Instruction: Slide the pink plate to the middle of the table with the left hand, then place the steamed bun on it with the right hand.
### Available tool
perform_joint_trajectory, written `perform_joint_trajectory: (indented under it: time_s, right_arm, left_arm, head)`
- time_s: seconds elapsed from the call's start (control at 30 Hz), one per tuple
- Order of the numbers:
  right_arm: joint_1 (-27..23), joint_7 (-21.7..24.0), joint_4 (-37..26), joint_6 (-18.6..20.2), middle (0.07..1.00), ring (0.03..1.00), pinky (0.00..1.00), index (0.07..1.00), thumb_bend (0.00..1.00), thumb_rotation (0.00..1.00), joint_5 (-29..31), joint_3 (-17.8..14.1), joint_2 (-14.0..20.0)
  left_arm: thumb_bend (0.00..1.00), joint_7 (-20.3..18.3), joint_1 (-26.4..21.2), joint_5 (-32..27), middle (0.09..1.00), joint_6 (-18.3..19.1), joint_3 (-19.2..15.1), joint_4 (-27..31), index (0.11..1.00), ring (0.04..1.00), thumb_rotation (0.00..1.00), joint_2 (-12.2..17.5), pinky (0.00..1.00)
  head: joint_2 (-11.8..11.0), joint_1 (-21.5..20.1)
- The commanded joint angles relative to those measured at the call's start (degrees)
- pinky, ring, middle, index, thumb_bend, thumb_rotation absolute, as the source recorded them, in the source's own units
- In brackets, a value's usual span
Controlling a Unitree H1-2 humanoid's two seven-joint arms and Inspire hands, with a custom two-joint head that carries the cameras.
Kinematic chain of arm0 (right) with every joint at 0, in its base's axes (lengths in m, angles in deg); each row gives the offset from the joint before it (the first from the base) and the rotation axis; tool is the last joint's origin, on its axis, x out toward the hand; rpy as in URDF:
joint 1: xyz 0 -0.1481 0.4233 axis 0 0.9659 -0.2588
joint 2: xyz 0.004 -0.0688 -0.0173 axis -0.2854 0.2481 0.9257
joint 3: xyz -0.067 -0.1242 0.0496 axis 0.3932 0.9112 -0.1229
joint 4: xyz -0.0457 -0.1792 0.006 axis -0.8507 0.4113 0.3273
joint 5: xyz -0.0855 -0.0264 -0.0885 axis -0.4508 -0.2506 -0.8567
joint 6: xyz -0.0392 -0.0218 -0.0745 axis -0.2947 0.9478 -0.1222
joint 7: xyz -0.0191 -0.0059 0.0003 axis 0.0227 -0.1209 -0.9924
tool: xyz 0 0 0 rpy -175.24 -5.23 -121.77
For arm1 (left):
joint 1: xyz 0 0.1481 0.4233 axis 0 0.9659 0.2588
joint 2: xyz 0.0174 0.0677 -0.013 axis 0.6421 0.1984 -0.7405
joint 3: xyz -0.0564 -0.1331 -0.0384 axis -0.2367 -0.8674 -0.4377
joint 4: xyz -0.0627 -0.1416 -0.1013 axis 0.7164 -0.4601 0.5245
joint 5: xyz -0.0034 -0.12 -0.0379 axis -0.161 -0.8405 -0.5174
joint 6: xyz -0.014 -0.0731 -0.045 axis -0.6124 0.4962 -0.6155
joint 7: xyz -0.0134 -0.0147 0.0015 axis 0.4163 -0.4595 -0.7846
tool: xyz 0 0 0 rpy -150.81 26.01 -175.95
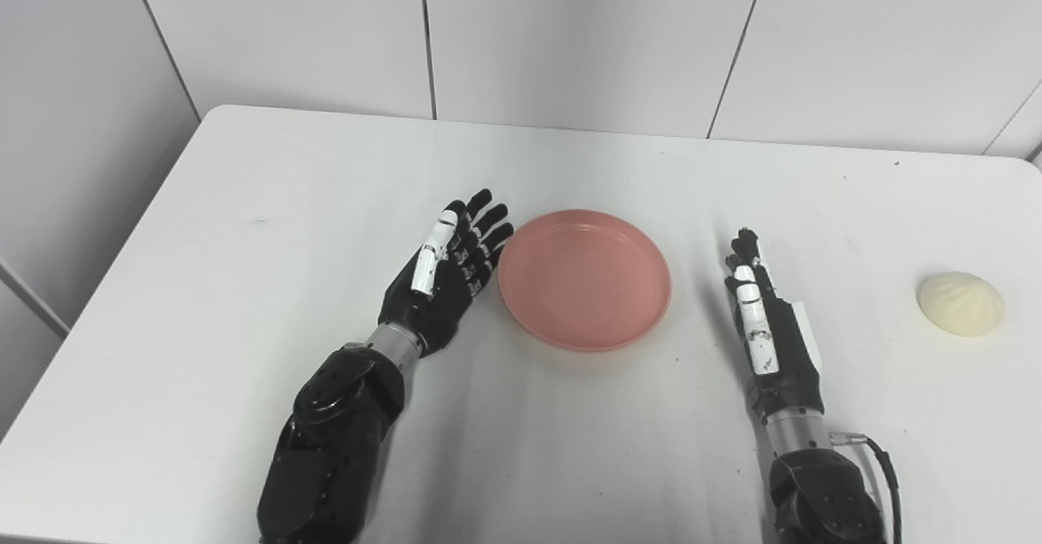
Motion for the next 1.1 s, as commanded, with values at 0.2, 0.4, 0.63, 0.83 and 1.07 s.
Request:
perform_joint_trajectory:
  time_s: [0.2,0.4,0.63,0.83,1.07]
  right_arm:
    - [0.0,-1.1,1.3,-1.6,1.000,1.000,1.00,1.000,0.31,1.00,-0.1,-0.5,-1.2]
    - [-0.9,-2.6,1.8,-4.0,1.000,0.997,1.00,1.000,0.51,1.00,-4.2,-0.4,0.3]
    - [-2.1,-7.1,0.4,-7.1,0.983,0.952,0.92,0.990,0.64,1.00,-11.9,-1.2,1.9]
    - [-3.8,-11.6,-0.8,-6.8,0.959,0.883,0.84,0.991,0.72,1.00,-21.9,-1.5,5.0]
    - [-6.5,-13.1,-5.2,-5.6,0.902,0.820,0.75,0.976,0.80,0.83,-26.4,-3.3,8.2]
  left_arm:
    - [0.35,1.5,0.4,2.9,0.961,-5.3,-1.5,-3.8,0.964,0.964,1.00,1.1,1.00]
    - [0.38,1.6,0.5,4.0,0.956,-9.7,-2.6,-6.1,0.957,0.960,1.00,1.2,0.99]
    - [0.38,0.9,1.2,3.2,0.955,-10.0,-3.6,-7.0,0.958,0.957,1.00,2.0,0.99]
    - [0.39,-0.8,1.4,1.9,0.961,-10.0,-3.7,-8.4,0.960,0.967,1.00,3.0,1.00]
    - [0.39,-2.4,1.7,1.4,0.951,-10.2,-3.8,-9.5,0.955,0.958,1.00,3.6,0.99]
  head:
    - [-0.6,-2.1]
    - [-1.5,-4.2]
    - [-2.2,-8.1]
    - [-3.0,-10.9]
    - [-4.0,-14.8]
